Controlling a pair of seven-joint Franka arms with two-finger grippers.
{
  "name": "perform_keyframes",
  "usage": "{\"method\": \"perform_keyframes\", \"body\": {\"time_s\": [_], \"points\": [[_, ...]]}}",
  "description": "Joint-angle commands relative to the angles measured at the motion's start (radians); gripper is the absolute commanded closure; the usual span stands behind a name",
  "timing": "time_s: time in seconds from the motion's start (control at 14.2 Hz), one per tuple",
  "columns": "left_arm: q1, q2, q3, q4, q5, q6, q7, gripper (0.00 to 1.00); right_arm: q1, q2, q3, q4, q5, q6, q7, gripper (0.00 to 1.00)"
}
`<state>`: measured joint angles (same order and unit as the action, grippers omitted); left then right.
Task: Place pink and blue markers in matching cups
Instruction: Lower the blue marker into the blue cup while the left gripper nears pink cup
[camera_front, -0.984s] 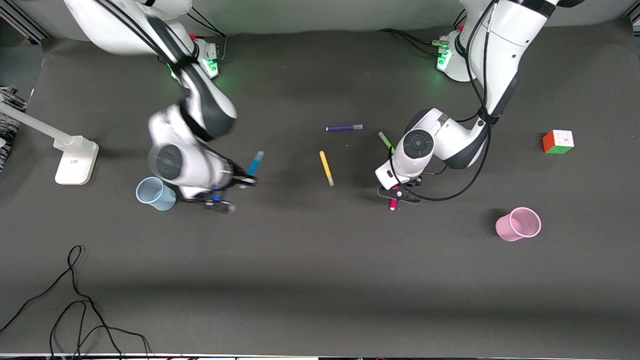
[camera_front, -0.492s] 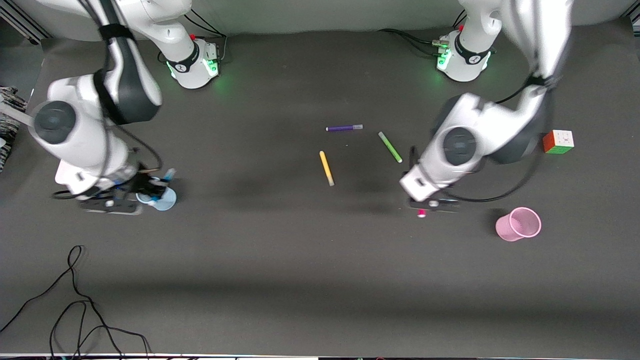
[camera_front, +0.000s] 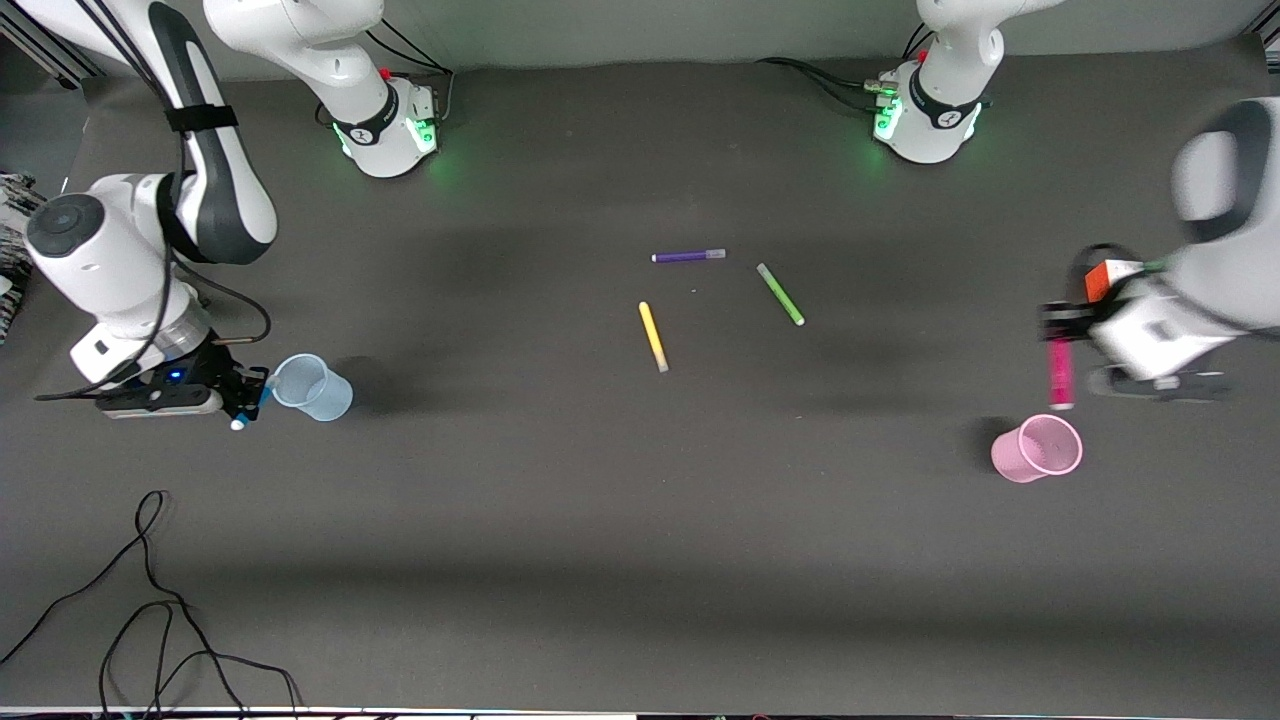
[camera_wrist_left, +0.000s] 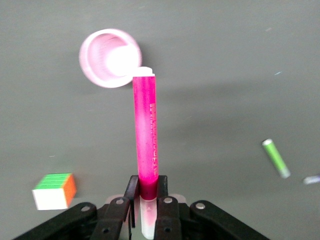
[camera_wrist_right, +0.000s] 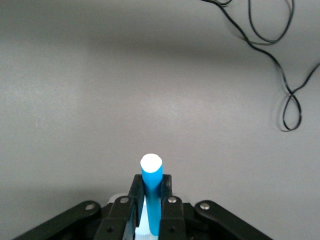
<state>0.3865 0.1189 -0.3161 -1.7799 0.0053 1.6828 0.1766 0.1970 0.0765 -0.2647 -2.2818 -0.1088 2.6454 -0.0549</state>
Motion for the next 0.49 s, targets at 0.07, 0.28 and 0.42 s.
{"method": "perform_keyframes", "body": {"time_s": [0.07,0.28,0.42], "points": [[0.083,0.022,-0.011,-0.016,0.039,-0.018,0.129,1.00,0.010,-0.008,-0.001,-0.079,-0.015,0.125,-0.002,1.00],[0.046,0.121,-0.014,0.060,0.099,-0.052,0.112,1.00,0.010,-0.009,-0.001,-0.114,-0.012,0.136,0.000,1.00],[0.016,0.268,-0.014,0.245,0.143,-0.223,0.049,1.00,0.010,-0.007,-0.001,-0.133,-0.012,0.153,0.000,1.00]]}}
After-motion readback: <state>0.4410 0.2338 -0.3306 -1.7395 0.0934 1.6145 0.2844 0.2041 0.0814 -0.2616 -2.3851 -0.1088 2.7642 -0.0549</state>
